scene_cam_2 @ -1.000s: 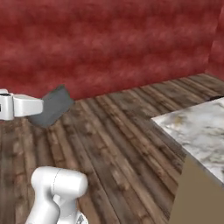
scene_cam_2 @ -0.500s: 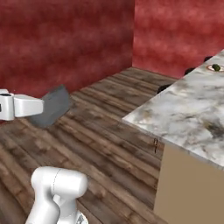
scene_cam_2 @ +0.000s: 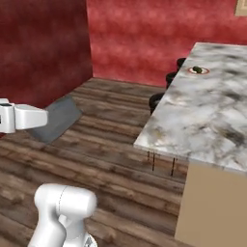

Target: Retrieve the tupperware and aluminum foil from the cabinet and place them on the dining counter near the plate with lime and squash to prepare for storing leftovers.

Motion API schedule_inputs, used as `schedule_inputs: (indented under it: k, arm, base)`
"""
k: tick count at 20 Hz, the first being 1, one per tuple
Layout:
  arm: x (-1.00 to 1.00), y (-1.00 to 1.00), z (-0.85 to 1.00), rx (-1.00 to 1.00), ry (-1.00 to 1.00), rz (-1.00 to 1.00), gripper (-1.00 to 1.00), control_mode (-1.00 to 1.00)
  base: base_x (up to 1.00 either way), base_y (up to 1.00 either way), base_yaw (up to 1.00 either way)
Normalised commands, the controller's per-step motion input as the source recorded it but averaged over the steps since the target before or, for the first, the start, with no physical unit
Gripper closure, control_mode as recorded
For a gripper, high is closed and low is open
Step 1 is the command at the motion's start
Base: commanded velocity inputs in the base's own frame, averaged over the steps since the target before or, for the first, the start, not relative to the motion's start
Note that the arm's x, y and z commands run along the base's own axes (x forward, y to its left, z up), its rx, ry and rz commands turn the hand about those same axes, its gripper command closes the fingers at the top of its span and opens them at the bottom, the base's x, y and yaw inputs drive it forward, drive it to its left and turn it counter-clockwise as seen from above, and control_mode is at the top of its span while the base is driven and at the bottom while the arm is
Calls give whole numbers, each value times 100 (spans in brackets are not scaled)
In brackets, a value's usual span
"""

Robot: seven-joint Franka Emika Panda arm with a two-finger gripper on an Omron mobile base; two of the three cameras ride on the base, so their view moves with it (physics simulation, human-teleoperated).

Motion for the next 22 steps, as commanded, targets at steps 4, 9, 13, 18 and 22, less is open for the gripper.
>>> schedule_inputs:
  k: [4, 9, 13, 18, 22]
  arm:
    - [0, 0, 0, 0, 0, 0, 100, 100]
    - [0, 0, 0, 0, 0, 0, 100, 100]
    - [0, 0, 0, 0, 0, 0, 100, 100]
    - [0, 0, 0, 0, 0, 0, 100, 100]
    - [0, 0, 0, 0, 0, 0, 100, 100]
  base:
    - [83, 93, -49]
    - [84, 83, -53]
    - [79, 83, -54]
    - [78, 84, -54]
    - [77, 84, -54]
